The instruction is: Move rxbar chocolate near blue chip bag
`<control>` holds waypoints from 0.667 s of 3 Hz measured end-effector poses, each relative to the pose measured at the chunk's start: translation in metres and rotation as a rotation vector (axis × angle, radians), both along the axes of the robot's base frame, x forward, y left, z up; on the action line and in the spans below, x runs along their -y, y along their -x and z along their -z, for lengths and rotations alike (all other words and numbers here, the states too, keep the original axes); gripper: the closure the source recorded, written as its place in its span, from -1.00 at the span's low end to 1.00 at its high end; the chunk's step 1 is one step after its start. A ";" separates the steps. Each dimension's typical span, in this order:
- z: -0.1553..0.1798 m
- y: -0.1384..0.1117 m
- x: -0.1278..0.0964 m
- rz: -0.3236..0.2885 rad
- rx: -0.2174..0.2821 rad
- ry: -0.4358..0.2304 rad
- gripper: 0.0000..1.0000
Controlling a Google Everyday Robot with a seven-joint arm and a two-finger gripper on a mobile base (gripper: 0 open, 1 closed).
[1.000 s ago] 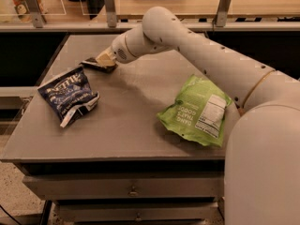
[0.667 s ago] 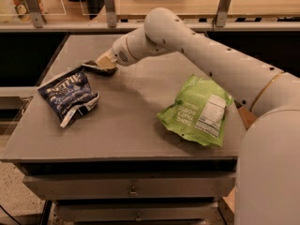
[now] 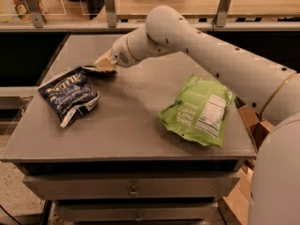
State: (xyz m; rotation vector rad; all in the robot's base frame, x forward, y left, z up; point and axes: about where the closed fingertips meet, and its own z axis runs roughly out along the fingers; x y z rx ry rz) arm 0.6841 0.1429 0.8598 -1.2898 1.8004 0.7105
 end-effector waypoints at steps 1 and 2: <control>-0.004 0.002 0.004 0.005 0.006 0.002 0.24; -0.007 0.002 0.007 0.009 0.014 0.003 -0.23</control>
Offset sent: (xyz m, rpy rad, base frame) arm 0.0011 -0.0149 0.0135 -0.0042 -0.0288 -0.0218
